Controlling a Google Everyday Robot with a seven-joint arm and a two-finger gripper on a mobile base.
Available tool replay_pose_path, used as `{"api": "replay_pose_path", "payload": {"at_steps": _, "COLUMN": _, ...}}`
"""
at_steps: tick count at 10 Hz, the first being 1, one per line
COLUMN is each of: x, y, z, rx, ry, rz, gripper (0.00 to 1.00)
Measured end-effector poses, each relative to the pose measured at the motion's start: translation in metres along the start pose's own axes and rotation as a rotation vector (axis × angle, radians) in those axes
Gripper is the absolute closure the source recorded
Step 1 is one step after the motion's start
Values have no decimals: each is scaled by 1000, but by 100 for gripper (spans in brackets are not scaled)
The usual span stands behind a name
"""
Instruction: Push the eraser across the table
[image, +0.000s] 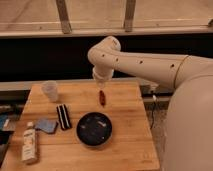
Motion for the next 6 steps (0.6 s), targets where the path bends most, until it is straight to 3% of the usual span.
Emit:
{"api": "replay_pose_path", "payload": {"at_steps": 3, "x": 2, "y": -3, "z": 1, "rx": -4, "ry": -4, "rz": 1, "gripper": 100}}
{"api": "replay_pose_path", "payload": {"at_steps": 5, "x": -4, "y": 17, "z": 8, "rx": -49, "ry": -15, "rz": -46, "gripper": 100}}
{"api": "replay_pose_path", "payload": {"at_steps": 6, "x": -14, "y": 39, "z": 14, "rx": -80, "ry": -23, "rz": -92, "gripper": 100}}
